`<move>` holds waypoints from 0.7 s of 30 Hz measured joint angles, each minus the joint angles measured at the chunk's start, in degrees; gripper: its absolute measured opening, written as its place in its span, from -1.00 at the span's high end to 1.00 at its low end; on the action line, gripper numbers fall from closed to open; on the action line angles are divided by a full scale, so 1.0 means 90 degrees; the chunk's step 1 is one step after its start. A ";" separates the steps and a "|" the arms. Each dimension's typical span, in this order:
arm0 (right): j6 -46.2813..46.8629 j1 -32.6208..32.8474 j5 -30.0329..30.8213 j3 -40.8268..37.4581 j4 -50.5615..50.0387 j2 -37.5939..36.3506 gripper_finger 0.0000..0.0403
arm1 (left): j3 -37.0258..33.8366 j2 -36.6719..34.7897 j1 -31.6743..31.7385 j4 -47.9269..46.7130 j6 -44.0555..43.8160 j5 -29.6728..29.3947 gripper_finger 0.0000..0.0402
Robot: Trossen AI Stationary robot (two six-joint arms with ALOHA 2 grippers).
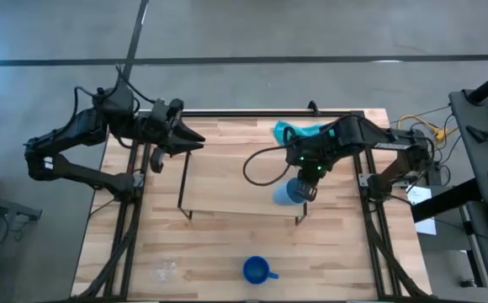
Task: Stack small to large cups/mugs on shelf
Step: Put the light blue cup on the shelf
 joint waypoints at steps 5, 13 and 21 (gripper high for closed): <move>-0.0252 -0.0110 0.0004 -0.0038 -0.0002 0.0021 0.96 | -0.0065 0.0328 0.0000 -0.0237 0.0002 0.0011 0.68; -0.0301 -0.0190 0.0191 -0.0039 0.0000 -0.0026 0.96 | -0.0087 0.0970 -0.0001 -0.0072 0.0168 -0.0029 0.68; -0.0392 -0.0211 0.0233 -0.0039 -0.0002 -0.0040 0.96 | -0.0092 0.1901 -0.0043 0.0349 0.0172 0.0000 0.68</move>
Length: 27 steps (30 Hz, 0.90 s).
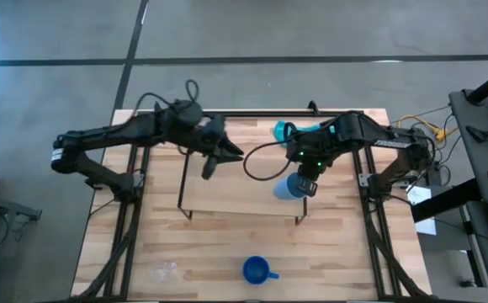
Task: Stack small to large cups/mugs on shelf
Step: Put the light blue cup on the shelf
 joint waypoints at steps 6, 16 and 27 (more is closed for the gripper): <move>-0.0121 -0.0023 -0.0002 0.0000 0.0000 0.0000 0.96 | -0.0002 0.0544 -0.0185 0.0693 -0.0012 0.0274 0.68; -0.0248 -0.0099 -0.0002 0.0000 0.0002 0.0015 0.96 | -0.0002 0.1378 -0.0520 0.1000 -0.0016 0.0356 0.68; -0.0395 -0.0168 -0.0007 -0.0014 0.0002 0.0068 0.96 | -0.0009 0.2122 -0.0559 0.1491 -0.0342 0.0361 0.68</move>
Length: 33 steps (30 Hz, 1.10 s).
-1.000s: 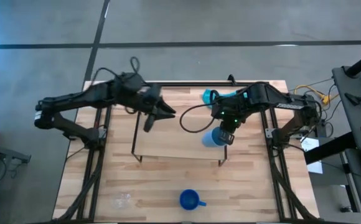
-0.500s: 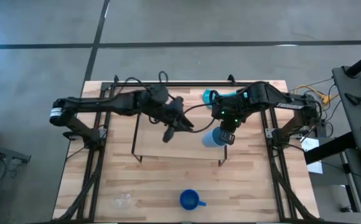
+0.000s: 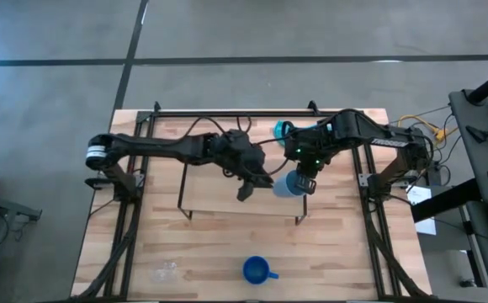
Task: Stack small to large cups/mugs on shelf
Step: Put the light blue cup on the shelf
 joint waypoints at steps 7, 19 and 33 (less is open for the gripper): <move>-0.0070 0.0002 -0.0005 -0.0110 0.0001 0.0005 0.96 | 0.0000 0.0167 -0.0005 0.0170 -0.0001 0.0000 0.68; -0.0246 0.0002 -0.0039 -0.0429 0.0067 0.0007 0.96 | -0.0045 0.0182 -0.0002 0.0464 0.0002 -0.0150 0.68; -0.0325 0.0004 -0.0057 -0.0440 0.0300 0.0007 0.96 | -0.0784 0.0182 -0.0002 0.1635 -0.0338 -0.0172 0.68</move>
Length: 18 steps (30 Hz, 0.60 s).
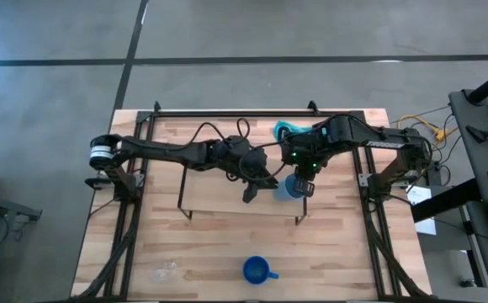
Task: Stack small to large cups/mugs on shelf
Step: Put the light blue cup on the shelf
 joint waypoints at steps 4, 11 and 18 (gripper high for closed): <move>-0.0002 -0.0002 0.0000 -0.0002 0.0028 0.0000 0.96 | -0.0057 0.0000 0.0000 0.0036 -0.0005 0.0002 0.68; -0.0023 0.0001 -0.0001 -0.0002 0.0274 0.0000 0.96 | -0.0075 0.0000 -0.0002 -0.0020 0.0000 0.0027 0.68; -0.0018 0.0001 0.0002 -0.0002 0.0316 0.0000 0.96 | -0.0154 0.0000 0.0000 0.0019 0.0002 0.0017 0.68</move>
